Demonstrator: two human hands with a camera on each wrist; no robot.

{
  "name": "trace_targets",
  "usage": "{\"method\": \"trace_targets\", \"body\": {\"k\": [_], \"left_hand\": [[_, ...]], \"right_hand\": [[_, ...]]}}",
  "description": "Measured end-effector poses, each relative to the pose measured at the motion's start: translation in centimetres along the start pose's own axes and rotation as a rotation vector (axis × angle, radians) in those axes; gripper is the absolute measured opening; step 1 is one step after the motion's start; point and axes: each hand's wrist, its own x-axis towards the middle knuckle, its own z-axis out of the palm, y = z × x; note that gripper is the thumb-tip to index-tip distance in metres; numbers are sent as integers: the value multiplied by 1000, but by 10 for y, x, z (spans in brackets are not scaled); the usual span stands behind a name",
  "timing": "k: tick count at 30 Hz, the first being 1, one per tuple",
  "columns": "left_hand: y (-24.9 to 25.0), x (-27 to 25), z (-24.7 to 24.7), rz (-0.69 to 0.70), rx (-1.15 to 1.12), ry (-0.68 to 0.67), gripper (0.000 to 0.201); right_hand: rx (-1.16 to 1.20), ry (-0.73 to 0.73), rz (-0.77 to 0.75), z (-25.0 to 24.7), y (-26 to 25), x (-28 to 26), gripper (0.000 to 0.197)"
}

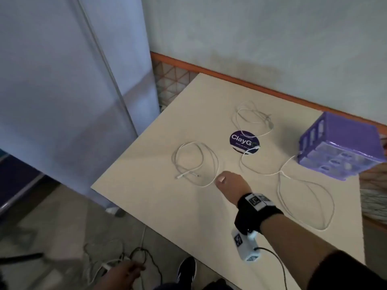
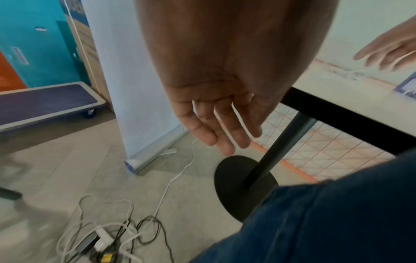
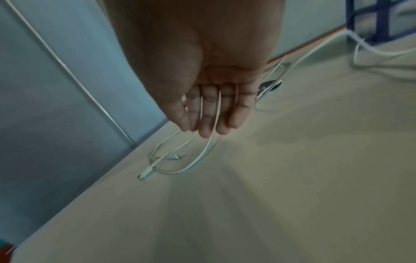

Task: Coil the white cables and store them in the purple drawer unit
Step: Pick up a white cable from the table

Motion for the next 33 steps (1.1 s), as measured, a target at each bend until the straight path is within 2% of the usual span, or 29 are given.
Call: {"method": "trace_targets", "body": {"k": [1, 3, 6, 9, 11, 14, 16, 19, 21, 26, 28, 31, 33], "left_hand": [[4, 2, -8, 53, -67, 43, 35], [12, 3, -26, 65, -95, 89, 43], [37, 4, -45, 103, -110, 123, 30], [73, 7, -66, 188, -145, 162, 22], [97, 15, -79, 256, -156, 170, 21], [128, 30, -92, 332, -191, 178, 23], [151, 41, -95, 377, -238, 172, 23], [187, 54, -97, 423, -318, 133, 18], [209, 61, -95, 445, -348, 101, 20], [272, 59, -90, 444, -486, 55, 46], [290, 54, -90, 444, -604, 38, 43], [307, 48, -92, 417, -810, -1, 26], [316, 47, -94, 419, -884, -23, 25]], "right_hand": [[0, 3, 45, 3, -2, 12, 28], [-46, 21, 146, 8, -7, 32, 42], [-126, 20, 286, 15, -16, 52, 55], [-90, 34, 280, 23, -16, 60, 44], [59, 94, 247, 26, -14, 58, 32], [495, 179, 219, 26, -18, 41, 22], [848, 150, 197, 16, -26, 25, 28], [1043, 117, 129, -7, -39, -1, 25], [1065, 122, 61, -18, -45, -19, 16], [940, 90, -114, -24, -41, -58, 20], [918, 55, -109, -24, -33, -70, 20], [905, 33, -71, -23, -16, -86, 17], [892, 34, -44, -25, -7, -95, 18]]}}
